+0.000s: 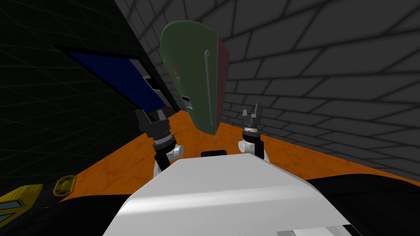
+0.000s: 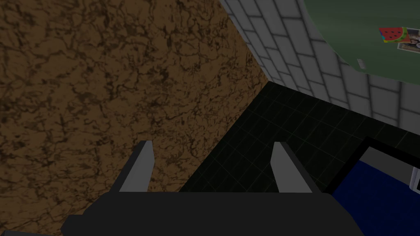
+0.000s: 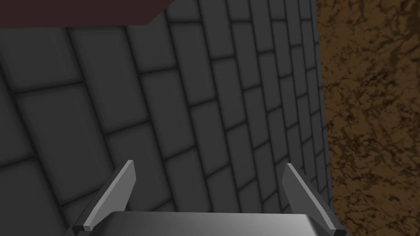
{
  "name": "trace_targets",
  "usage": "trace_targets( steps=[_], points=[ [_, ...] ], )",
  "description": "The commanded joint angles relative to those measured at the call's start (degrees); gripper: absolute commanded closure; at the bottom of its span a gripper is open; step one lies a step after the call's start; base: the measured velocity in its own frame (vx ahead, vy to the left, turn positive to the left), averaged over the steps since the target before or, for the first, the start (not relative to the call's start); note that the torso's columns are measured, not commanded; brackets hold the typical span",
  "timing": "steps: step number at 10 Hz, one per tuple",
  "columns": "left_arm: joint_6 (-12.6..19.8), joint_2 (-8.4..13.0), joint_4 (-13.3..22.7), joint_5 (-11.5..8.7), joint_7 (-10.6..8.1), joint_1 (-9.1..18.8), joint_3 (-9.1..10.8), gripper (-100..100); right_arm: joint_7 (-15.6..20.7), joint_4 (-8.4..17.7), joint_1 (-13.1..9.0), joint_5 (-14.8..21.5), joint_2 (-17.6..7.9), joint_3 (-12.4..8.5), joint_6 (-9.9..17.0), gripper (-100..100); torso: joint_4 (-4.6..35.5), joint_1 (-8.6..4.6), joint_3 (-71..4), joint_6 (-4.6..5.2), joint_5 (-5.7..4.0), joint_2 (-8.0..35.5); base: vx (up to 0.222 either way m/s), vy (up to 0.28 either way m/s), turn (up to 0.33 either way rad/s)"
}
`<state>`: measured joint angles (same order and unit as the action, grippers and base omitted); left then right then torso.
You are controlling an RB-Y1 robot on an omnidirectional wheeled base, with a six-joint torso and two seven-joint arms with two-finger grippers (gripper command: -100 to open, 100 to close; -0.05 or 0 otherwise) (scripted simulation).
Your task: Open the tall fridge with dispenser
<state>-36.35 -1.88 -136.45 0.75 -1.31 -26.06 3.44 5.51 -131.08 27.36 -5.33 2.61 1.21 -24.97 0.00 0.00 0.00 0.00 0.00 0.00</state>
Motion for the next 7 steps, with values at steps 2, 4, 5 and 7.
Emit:
trace_targets(
  steps=[2,4,5,7],
  points=[
    [0.0,0.0,0.0,0.0,0.0,0.0,0.0,0,0.0,0.0,0.0,0.0,0.0,0.0,0.0,0,6.0,0.0,-12.0,0.0,0.0,6.0,0.0,0.0,0.0],
    [0.0,0.0,0.0,0.0,0.0,0.0,0.0,0,0.0,0.0,0.0,0.0,0.0,0.0,0.0,0,14.2,0.0,-28.5,0.0,0.0,14.2,0.0,0.0,0.0],
    [0.0,0.0,0.0,0.0,0.0,0.0,0.0,0,0.0,0.0,0.0,0.0,0.0,0.0,0.0,0,18.5,0.0,-36.9,0.0,0.0,18.5,0.0,0.0,0.0],
    [0.0,0.0,0.0,0.0,0.0,0.0,0.0,0,0.0,0.0,0.0,0.0,0.0,0.0,0.0,0,26.9,0.0,-53.8,0.0,0.0,26.9,0.0,0.0,0.0]
  ],
)
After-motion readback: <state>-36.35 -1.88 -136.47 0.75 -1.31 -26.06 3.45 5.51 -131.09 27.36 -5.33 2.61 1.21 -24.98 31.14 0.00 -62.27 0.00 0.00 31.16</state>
